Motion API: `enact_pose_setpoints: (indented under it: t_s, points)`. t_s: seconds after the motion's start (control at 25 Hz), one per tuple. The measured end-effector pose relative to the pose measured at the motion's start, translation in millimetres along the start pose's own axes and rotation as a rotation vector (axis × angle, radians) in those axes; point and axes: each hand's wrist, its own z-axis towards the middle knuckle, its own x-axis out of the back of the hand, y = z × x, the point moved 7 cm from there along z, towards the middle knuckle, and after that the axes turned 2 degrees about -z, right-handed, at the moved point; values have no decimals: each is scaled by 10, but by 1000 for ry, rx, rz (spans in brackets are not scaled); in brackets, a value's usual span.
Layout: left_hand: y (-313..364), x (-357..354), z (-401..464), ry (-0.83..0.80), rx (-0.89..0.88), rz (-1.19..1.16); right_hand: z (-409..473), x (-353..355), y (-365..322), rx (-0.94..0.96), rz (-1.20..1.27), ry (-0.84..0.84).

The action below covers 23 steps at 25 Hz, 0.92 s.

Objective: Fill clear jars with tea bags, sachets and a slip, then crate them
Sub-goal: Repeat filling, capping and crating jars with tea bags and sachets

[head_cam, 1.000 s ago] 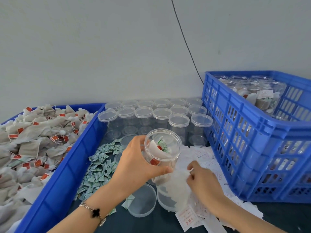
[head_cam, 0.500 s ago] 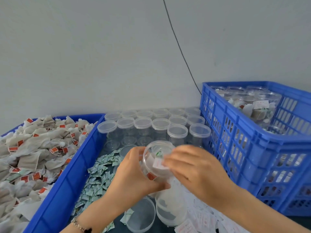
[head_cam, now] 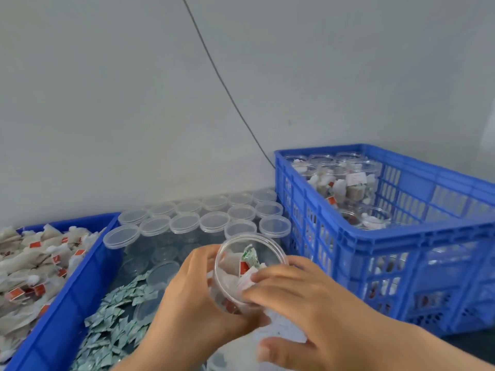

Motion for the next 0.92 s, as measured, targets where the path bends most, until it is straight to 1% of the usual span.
enact_pose_setpoints:
  t_s: [0.08,0.12,0.2,0.28,0.36,0.44,0.52,0.56,0.6,0.64,0.72,0.76,0.84,0.92]
  points:
    - [163,-56,45,-25,-20,55,18,-48,71,-102,89,-127]
    - [232,-76,70,-49,-28,85,35,-53,114,-142,85,-175]
    - [376,-80,182,-63,-55,98,109,106,222,-161,4,-166]
    - [597,-68,364,-42,-94,56,206,445,313,-129,-62,-108]
    - [940,-76,585,4,-163,-24,235,852,427,-109,-75,-40]
    - [1280,-142,859,43,-226,-116,202,1323,599,-129,-68,141]
    - [1555,-314,1121,36,-281,-164,118,1685,788,-157,-105,325]
    - [1682,-435,1255,17,-311,-153,89,1792,929,-195,-136,369]
    - [1757,-586,1387,-15,-336,-118,92,1833,1093,-248,-178,368]
    - [1783,-764,1523,-52,-349,-47,126,1816,1273,-303,-246,319]
    - [1713,-1119,1770,-91,-349,204,210,1658,1674,-397,-396,153]
    - [1629,-1266,1874,-91,-330,326,239,1551,1879,-436,-416,82]
    - [1376,-1531,2027,-97,-286,544,264,1289,2207,-511,-366,-15]
    - [1122,-1754,2161,-135,-285,781,325,950,2468,-518,-381,-131]
